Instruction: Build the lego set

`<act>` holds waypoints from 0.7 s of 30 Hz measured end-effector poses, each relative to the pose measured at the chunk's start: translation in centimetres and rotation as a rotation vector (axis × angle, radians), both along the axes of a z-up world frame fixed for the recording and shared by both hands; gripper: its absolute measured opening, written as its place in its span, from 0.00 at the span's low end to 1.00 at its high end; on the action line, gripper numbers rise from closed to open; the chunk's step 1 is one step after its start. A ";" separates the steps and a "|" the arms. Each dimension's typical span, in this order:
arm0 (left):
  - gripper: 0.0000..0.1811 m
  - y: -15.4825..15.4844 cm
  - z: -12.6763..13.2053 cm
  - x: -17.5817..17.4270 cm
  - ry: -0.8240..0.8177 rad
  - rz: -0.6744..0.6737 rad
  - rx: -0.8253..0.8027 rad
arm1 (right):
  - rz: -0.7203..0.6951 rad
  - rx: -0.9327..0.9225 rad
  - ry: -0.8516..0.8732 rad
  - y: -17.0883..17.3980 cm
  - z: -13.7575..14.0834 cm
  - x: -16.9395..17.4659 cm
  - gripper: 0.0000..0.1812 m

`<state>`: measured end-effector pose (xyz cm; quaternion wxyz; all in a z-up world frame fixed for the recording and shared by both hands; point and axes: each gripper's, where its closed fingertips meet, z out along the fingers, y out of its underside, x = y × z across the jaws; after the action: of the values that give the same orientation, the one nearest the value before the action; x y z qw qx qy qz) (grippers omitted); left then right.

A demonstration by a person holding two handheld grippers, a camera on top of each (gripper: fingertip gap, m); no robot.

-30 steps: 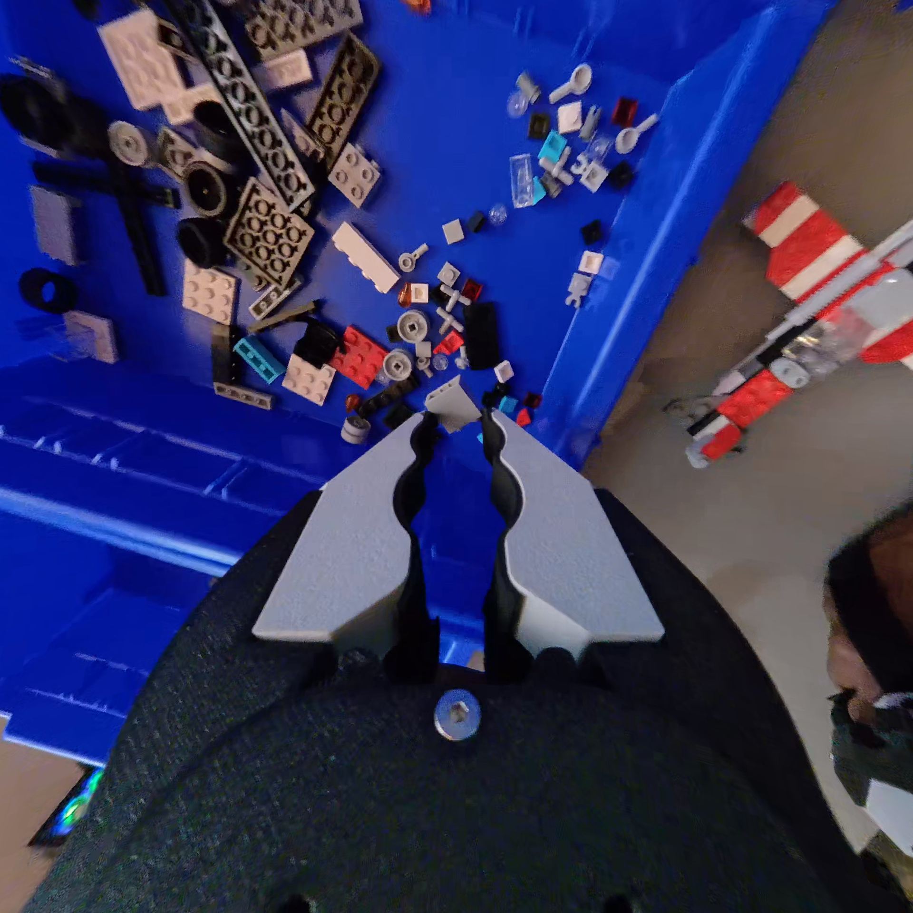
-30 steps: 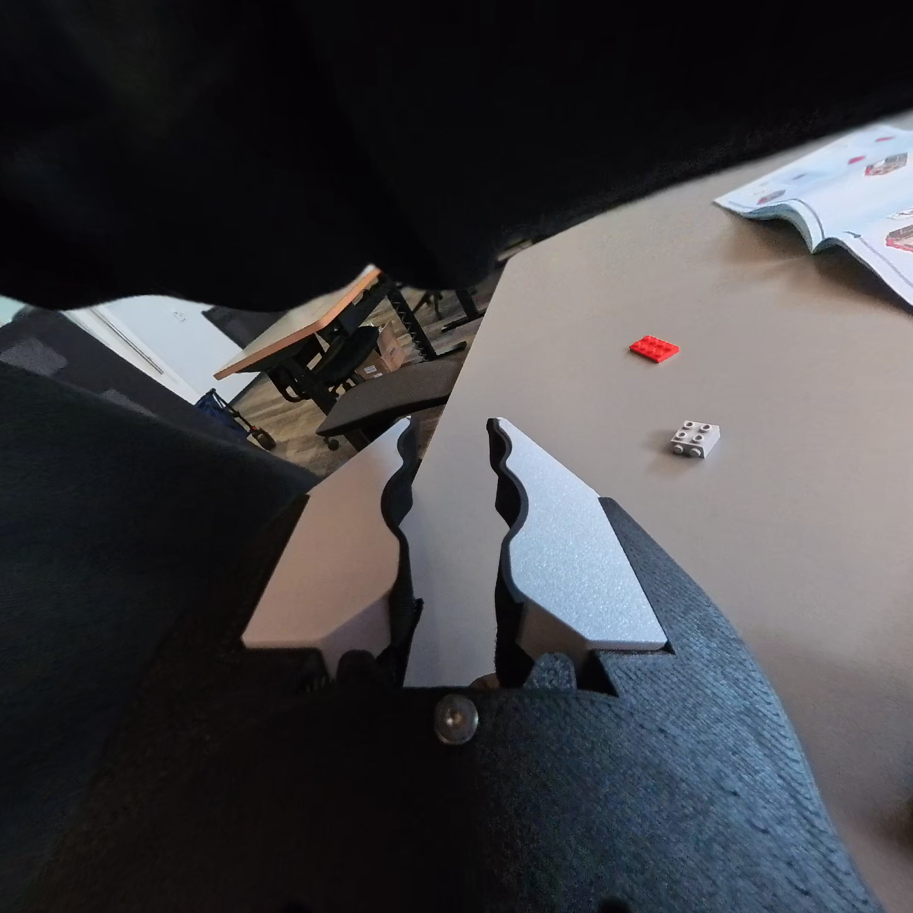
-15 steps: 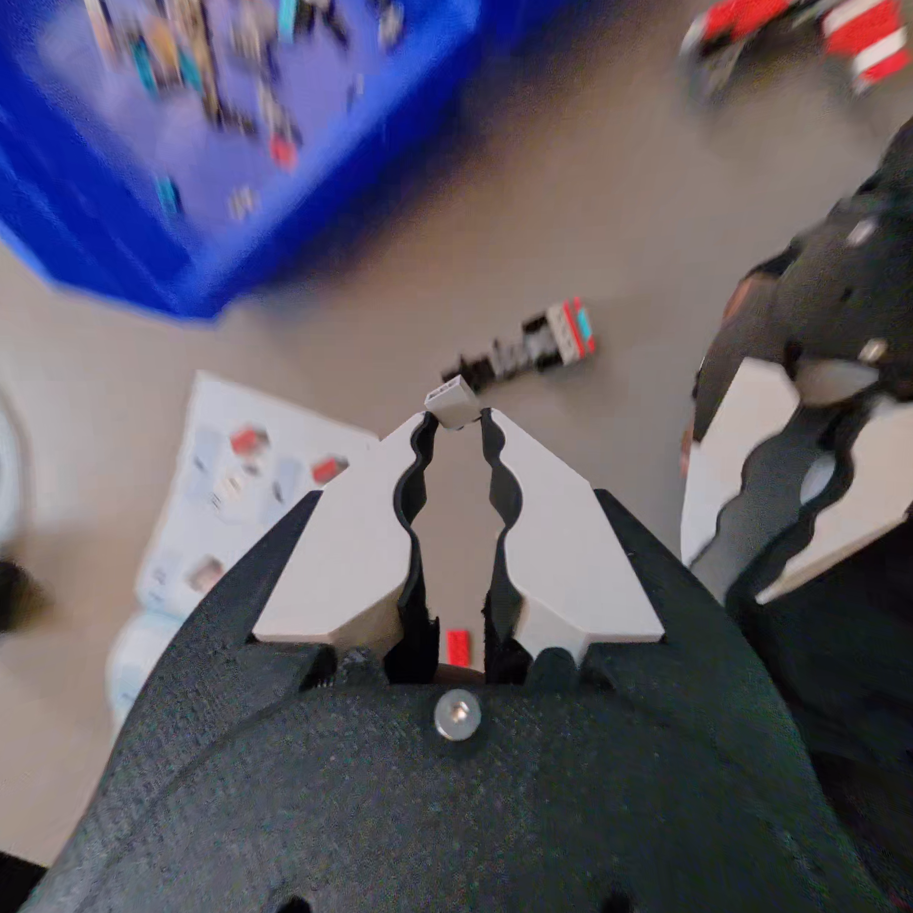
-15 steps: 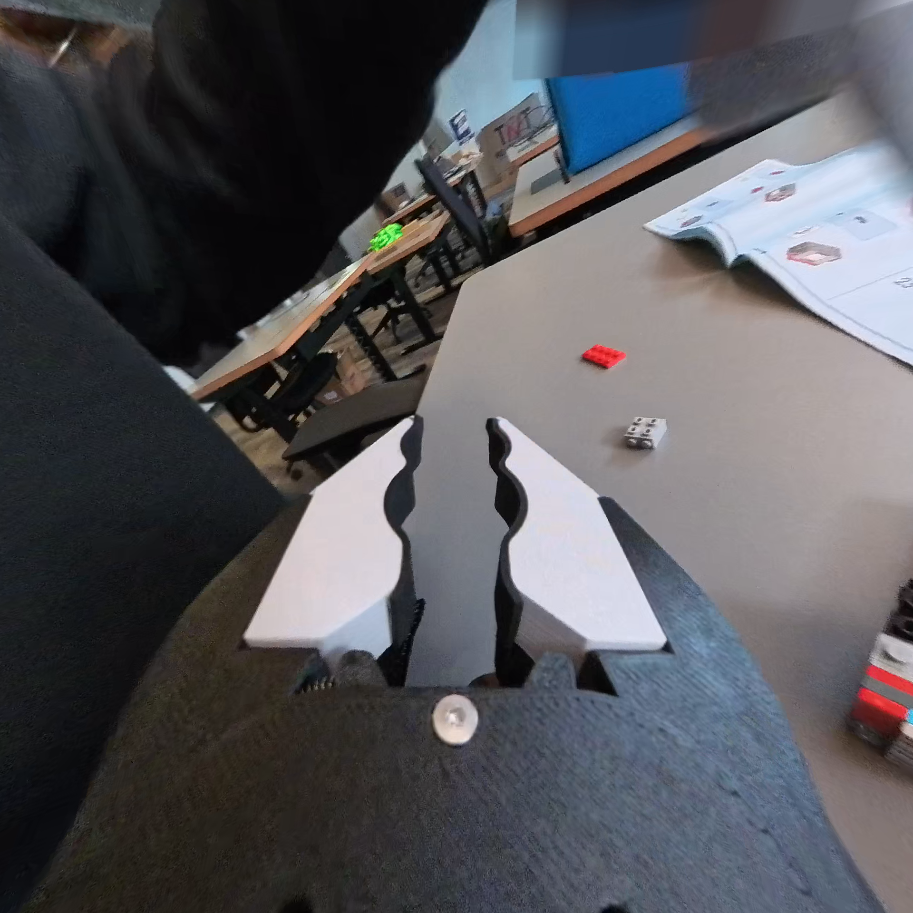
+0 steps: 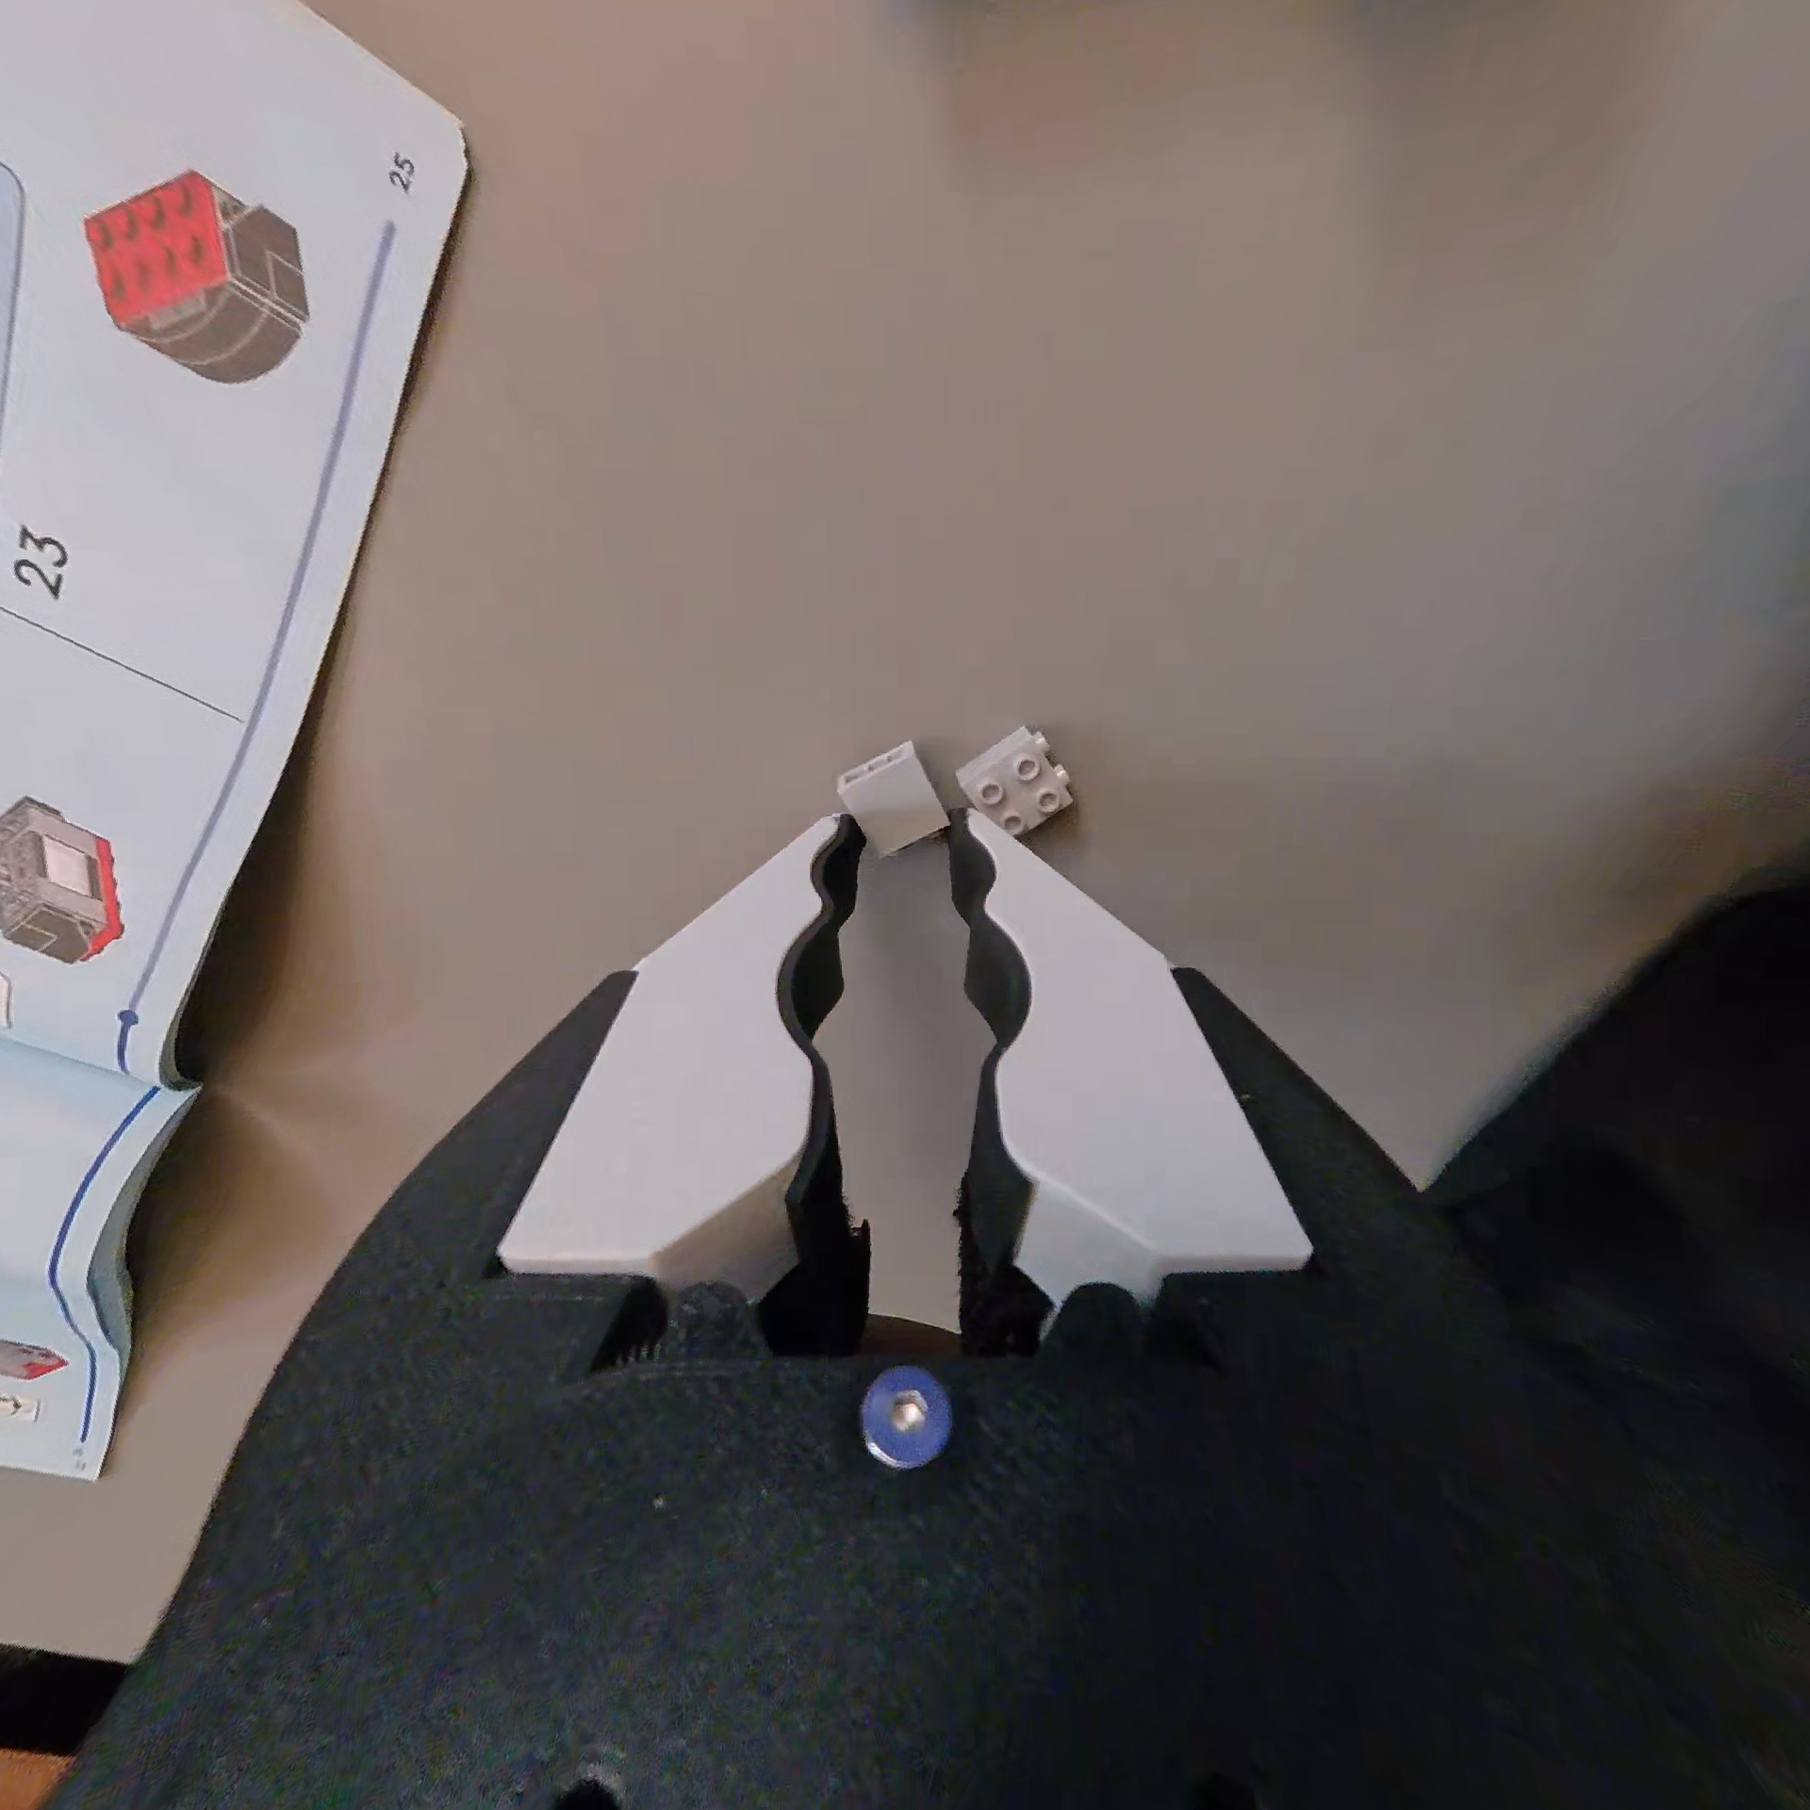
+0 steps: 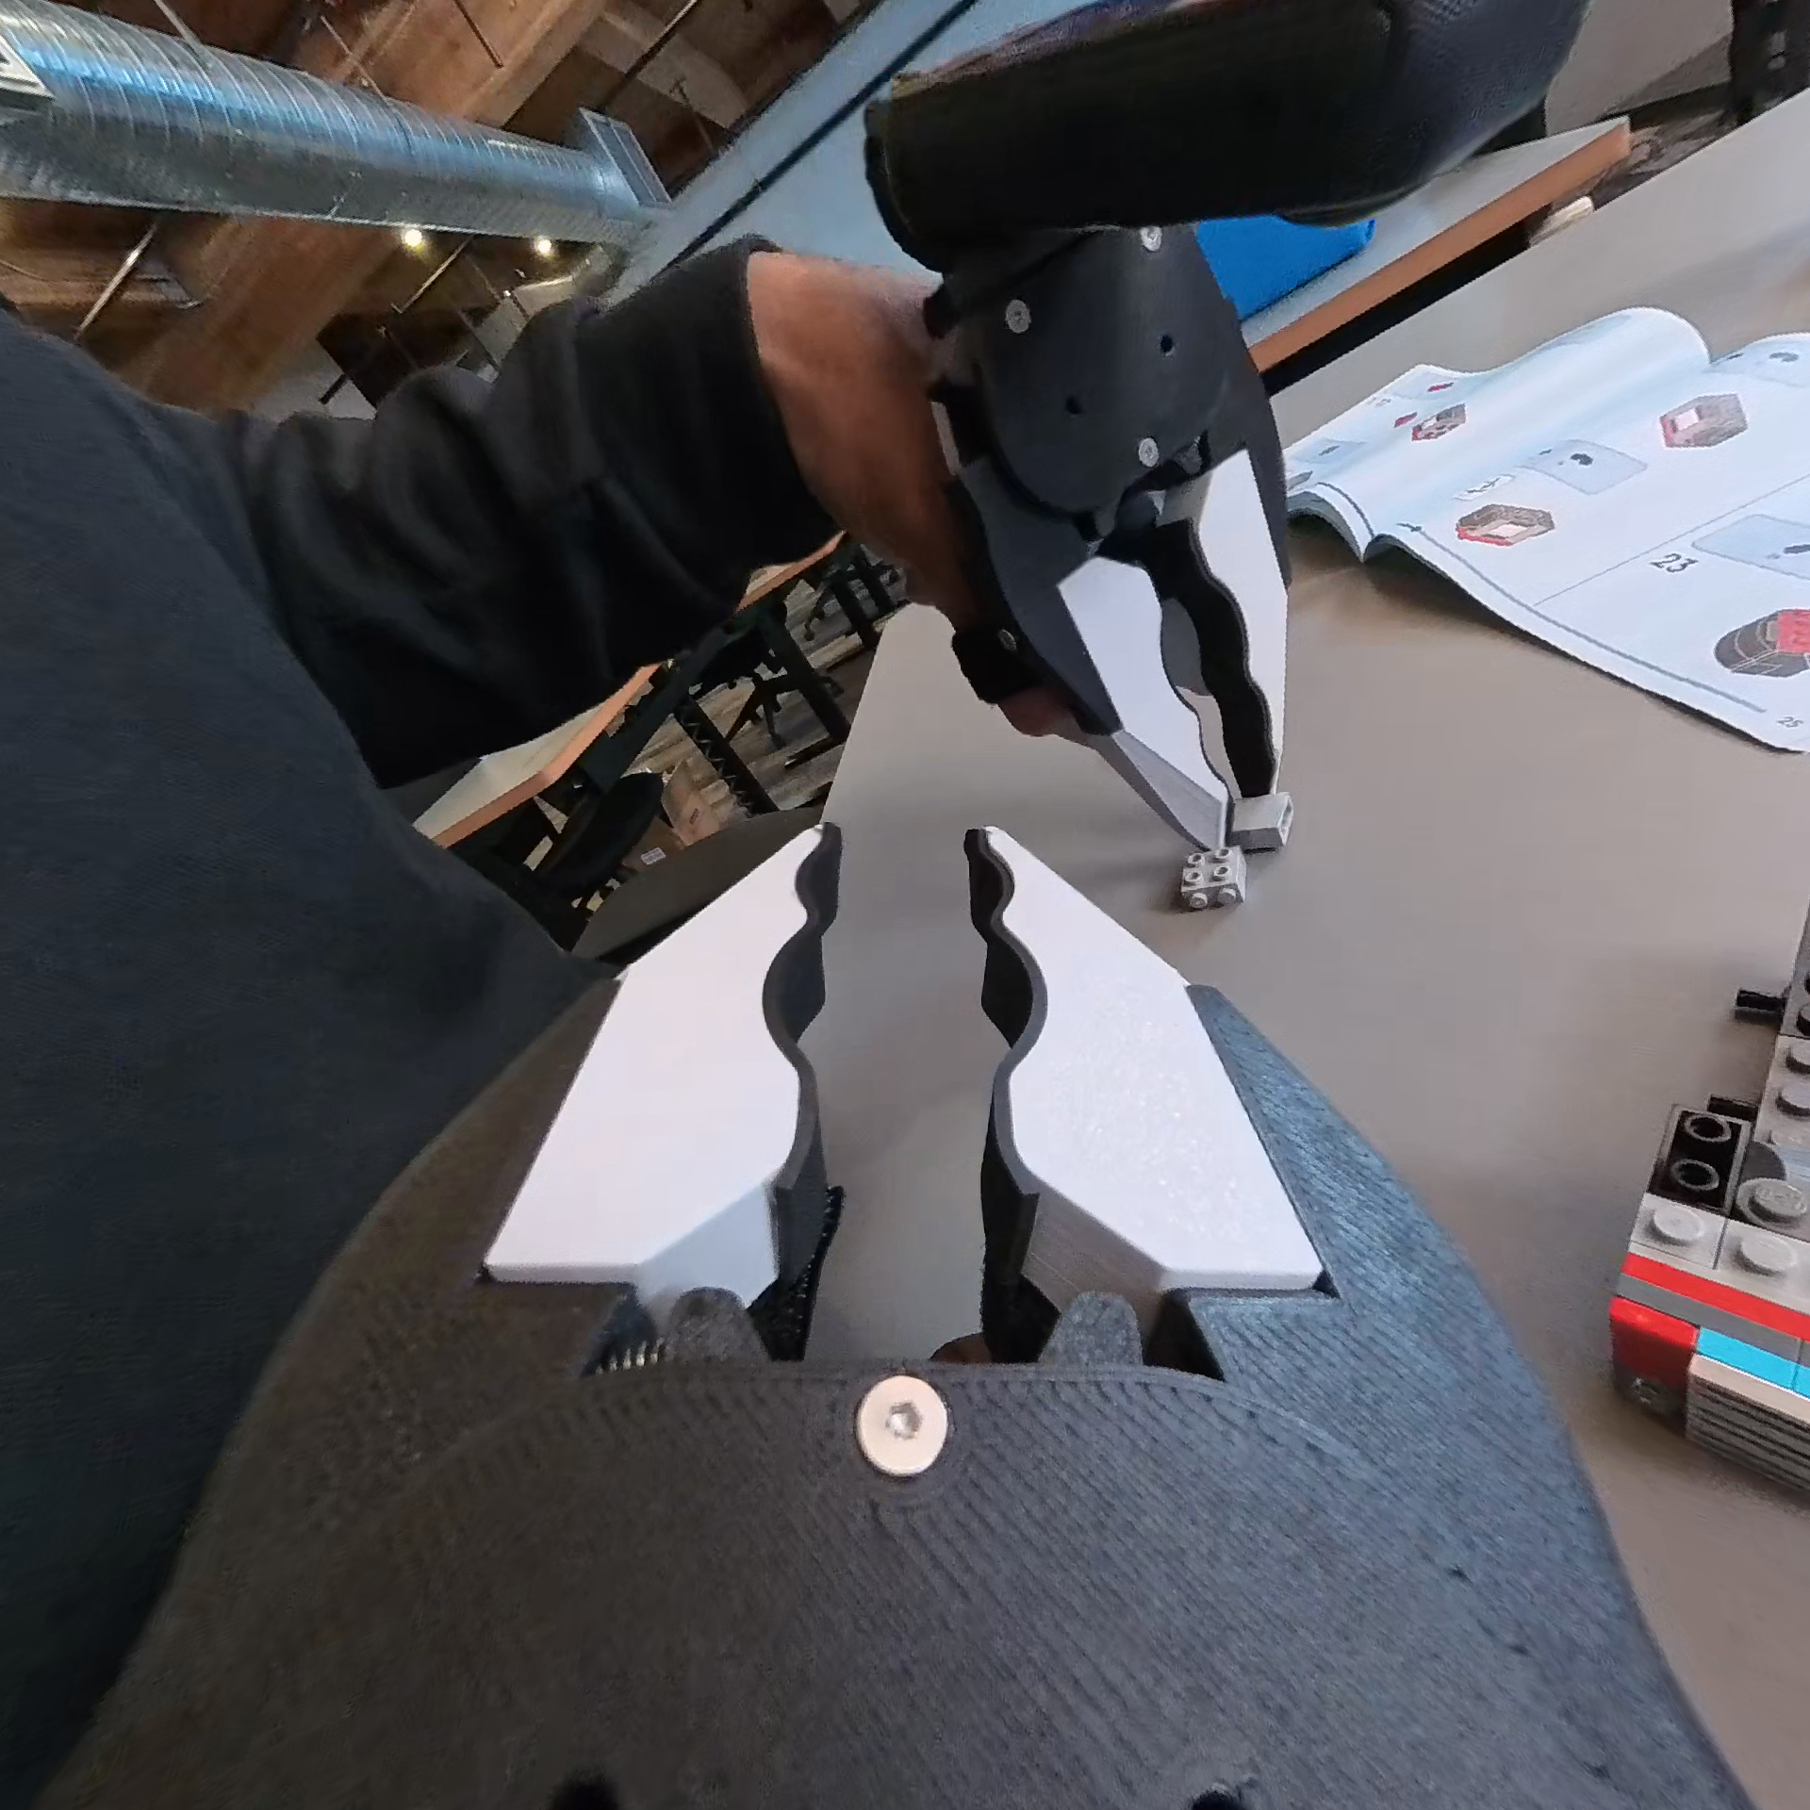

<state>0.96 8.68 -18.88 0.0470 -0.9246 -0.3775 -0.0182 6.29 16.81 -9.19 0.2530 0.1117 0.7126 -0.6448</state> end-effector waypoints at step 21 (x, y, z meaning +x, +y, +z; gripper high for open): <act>0.24 2.4 4.0 -2.3 0.110 0.057 0.137 | 0.013 -0.001 -0.004 0.0 0.0 0.1 0.15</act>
<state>-1.34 11.04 -14.84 0.1311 -0.9077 -0.3986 0.0083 6.43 16.82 -9.20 0.2587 0.1081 0.7126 -0.6431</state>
